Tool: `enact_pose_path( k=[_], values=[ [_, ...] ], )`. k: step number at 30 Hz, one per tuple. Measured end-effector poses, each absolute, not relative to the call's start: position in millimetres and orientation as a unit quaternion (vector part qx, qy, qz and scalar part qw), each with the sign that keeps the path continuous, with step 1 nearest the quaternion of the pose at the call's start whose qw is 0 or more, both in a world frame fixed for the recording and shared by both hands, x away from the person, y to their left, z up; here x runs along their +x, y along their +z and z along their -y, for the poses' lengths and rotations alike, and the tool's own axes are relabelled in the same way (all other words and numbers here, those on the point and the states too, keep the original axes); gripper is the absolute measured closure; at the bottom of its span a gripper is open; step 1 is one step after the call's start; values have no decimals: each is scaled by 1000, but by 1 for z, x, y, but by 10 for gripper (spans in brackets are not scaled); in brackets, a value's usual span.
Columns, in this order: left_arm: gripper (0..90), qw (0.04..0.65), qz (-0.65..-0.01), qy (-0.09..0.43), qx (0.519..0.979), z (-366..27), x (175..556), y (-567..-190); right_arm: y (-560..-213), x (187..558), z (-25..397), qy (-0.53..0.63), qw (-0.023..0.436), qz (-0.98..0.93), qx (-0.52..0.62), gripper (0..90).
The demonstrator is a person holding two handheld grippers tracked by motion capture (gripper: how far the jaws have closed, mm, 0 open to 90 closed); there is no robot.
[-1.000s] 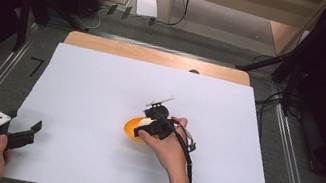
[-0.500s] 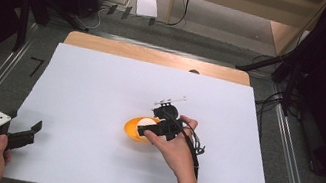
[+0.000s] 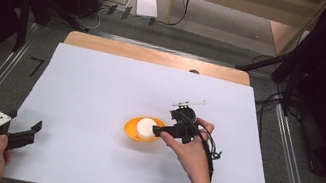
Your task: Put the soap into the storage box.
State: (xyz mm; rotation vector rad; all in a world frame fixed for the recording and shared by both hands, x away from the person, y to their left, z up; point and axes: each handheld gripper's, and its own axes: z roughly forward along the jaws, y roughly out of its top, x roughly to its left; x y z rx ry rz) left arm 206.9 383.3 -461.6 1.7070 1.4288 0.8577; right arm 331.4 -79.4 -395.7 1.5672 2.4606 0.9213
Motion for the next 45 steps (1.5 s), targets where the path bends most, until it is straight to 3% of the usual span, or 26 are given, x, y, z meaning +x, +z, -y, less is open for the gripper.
enact_pose_path(
  k=[45],
  values=[
    [134, 369, -556, 337, 664, -383, 206, -462, -427, 311, 232, 308, 69, -731, 605, 131]
  ],
)
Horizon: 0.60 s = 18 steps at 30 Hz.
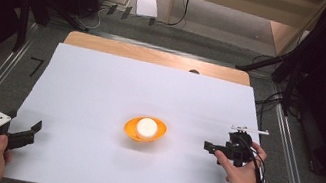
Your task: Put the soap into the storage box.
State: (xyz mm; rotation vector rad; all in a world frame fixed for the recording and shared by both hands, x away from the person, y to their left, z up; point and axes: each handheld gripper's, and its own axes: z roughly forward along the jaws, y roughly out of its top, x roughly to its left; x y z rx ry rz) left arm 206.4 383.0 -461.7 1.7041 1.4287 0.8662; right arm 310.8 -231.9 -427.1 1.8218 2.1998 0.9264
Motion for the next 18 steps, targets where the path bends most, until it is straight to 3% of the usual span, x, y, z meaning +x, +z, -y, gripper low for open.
enact_pose_path(
  k=[18],
  values=[
    [135, 368, -555, 339, 665, -383, 206, -462, -446, 294, 275, 312, 81, -714, 621, 130]
  ],
)
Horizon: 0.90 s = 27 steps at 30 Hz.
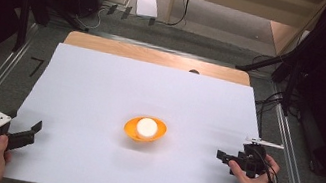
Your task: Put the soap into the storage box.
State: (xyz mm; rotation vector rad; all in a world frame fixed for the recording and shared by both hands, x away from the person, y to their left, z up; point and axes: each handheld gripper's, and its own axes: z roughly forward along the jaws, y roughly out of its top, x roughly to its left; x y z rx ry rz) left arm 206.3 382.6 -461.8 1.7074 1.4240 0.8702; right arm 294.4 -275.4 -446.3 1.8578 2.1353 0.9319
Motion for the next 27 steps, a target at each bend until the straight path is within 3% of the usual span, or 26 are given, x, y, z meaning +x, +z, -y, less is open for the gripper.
enact_pose_path(
  k=[12, 21, 27],
  values=[
    [135, 369, -555, 339, 665, -383, 206, -462, -462, 274, 302, 363, 82, -716, 591, 135],
    [135, 368, -554, 337, 667, -383, 207, -462, -478, 259, 321, 393, 137, -699, 582, 137],
    [135, 364, -554, 338, 667, -382, 207, -462, -482, 251, 331, 429, 134, -689, 569, 137]
  ],
)
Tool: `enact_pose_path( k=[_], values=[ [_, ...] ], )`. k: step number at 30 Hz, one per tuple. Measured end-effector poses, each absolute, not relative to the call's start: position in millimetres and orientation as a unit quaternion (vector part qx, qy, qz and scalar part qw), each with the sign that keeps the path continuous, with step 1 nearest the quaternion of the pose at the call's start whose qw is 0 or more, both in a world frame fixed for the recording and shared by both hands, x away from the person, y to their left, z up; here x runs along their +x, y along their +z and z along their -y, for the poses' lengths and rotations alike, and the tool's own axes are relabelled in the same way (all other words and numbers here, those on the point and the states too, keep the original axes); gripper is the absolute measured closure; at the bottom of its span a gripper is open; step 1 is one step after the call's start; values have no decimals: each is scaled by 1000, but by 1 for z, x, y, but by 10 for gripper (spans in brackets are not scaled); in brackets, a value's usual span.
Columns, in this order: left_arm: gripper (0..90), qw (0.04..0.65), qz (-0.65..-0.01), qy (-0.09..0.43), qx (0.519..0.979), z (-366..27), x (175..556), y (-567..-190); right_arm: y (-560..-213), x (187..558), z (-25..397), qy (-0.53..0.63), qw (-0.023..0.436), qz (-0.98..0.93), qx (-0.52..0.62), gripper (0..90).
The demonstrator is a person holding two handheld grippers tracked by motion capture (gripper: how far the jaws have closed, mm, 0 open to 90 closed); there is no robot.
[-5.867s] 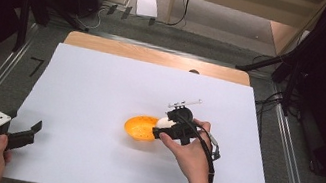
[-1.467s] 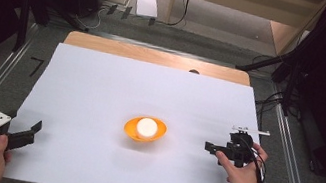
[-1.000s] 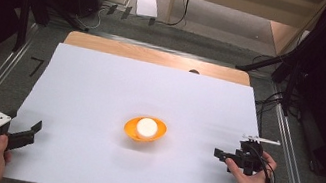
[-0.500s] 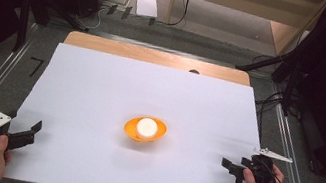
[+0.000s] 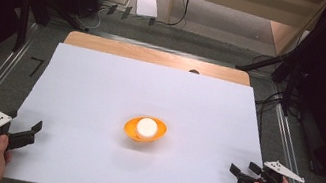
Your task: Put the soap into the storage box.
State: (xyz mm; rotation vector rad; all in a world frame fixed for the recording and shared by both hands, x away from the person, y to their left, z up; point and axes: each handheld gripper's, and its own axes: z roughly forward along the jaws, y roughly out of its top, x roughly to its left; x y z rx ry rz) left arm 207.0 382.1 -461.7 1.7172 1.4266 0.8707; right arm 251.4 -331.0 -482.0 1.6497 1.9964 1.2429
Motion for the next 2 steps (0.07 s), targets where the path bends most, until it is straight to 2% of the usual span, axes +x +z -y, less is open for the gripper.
enact_pose_path(
  k=[2],
  values=[
    [135, 364, -554, 338, 668, -382, 207, -462, -482, 251, 331, 431, 135, -688, 568, 136]
  ],
)
